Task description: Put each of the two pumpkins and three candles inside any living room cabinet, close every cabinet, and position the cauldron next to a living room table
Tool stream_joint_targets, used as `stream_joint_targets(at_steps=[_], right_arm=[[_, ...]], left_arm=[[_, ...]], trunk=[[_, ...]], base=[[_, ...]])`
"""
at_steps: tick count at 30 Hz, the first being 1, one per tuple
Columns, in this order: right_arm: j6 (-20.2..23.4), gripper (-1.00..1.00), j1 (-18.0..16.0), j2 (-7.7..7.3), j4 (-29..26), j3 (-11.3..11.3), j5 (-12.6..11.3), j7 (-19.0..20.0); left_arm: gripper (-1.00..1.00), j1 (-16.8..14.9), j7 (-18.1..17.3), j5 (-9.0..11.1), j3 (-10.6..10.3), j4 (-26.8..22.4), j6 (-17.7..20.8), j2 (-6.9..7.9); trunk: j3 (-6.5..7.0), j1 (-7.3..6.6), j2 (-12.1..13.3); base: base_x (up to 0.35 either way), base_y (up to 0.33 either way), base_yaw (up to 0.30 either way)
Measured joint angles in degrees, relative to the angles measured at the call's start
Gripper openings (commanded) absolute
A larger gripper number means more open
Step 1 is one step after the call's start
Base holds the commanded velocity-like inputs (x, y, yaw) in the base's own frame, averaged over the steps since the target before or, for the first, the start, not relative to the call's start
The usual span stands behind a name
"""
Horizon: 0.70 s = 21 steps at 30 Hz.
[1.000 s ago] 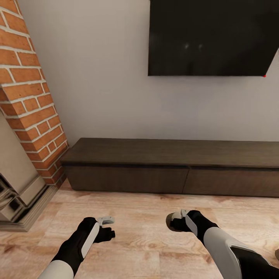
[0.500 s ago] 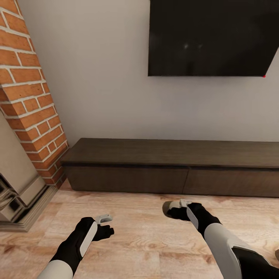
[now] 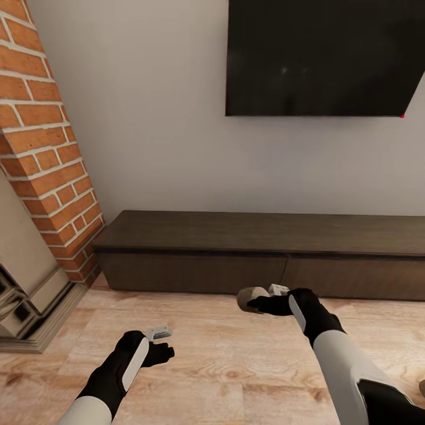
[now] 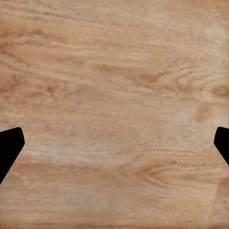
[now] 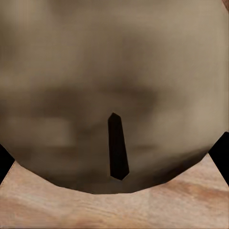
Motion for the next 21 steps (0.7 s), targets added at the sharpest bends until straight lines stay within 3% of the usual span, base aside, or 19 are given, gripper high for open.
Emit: stream_joint_targets(at_steps=[6,9,12,17,21], right_arm=[[6.80,-1.00,0.09,0.01,-6.14,-0.09,-0.05,7.10],[9.13,-1.00,0.14,0.03,-8.30,-0.12,-0.55,11.62],[10.44,-1.00,0.16,0.02,-9.90,-0.16,-0.02,15.34],[12.90,-1.00,0.31,0.07,-15.77,-0.15,-0.56,25.22],[15.62,-1.00,0.50,0.11,-20.68,-0.17,-0.76,30.39]], left_arm=[[1.00,0.00,-0.17,0.51,0.08,-0.01,0.00,-0.08],[1.00,-0.05,-0.22,2.68,0.40,0.12,0.00,-0.10],[1.00,-0.12,-0.23,6.45,0.62,0.32,0.01,-0.04],[1.00,-0.31,-0.58,16.15,1.29,2.38,-1.09,0.23],[1.00,-0.36,-3.40,19.93,1.52,3.48,-5.09,0.25]], trunk=[[0.00,0.00,0.00],[0.00,0.00,0.00],[0.00,0.00,0.00],[0.00,0.00,0.00],[0.00,0.00,0.00]], base=[[0.000,0.000,0.000],[0.000,0.000,0.000],[0.000,0.000,0.000],[0.000,0.000,0.000],[0.000,0.000,0.000]])
